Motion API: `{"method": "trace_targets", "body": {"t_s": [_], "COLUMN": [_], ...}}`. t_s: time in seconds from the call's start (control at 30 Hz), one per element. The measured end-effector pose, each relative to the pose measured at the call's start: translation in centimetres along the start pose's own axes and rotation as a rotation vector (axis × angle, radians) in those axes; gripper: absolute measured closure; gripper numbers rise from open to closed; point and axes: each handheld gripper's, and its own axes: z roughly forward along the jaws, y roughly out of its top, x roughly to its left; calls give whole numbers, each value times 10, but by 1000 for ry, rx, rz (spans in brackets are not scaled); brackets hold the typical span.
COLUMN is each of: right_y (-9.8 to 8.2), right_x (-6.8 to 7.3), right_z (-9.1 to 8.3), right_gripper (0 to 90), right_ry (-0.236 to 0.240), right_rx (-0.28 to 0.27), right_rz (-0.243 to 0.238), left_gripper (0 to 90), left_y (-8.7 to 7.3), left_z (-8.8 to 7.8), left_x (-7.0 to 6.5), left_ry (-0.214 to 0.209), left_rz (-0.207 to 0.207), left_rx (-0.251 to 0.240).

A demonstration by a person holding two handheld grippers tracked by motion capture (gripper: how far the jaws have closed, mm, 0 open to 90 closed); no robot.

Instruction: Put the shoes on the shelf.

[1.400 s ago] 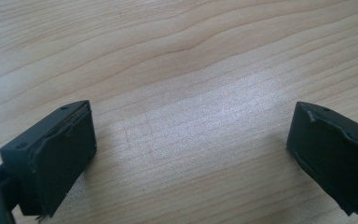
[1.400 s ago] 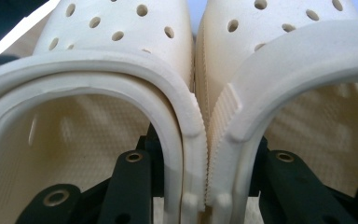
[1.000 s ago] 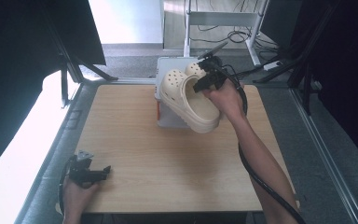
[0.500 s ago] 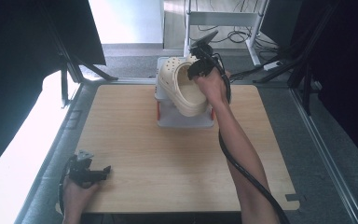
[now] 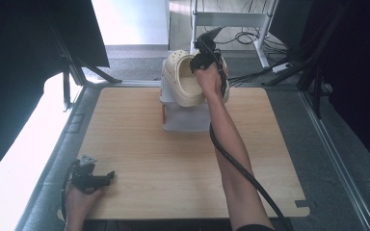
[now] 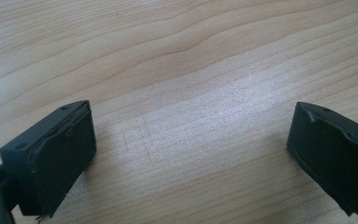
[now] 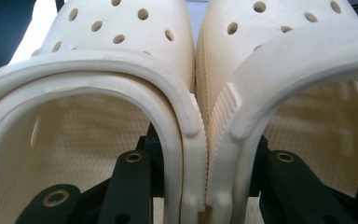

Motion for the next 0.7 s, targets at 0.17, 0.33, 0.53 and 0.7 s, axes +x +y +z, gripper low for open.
{"method": "trace_targets", "body": {"t_s": [0.17,0.33,0.53,0.7], "right_y": [5,8,6,1], "right_x": [-1,2,6,5], "right_z": [15,33,43,42], "right_gripper": [655,655,643,572], "right_ry": [-12,-46,-74,-43], "right_rx": [-2,-7,-19,-56], "right_rz": [34,56,25,0], "left_gripper": [9,9,9,9], "left_y": [0,0,0,0], "left_z": [0,0,1,1], "left_x": [0,0,0,0], "left_ry": [-1,-2,-1,-1], "left_rz": [2,3,3,3], "left_rx": [-2,-3,-4,-4]}}
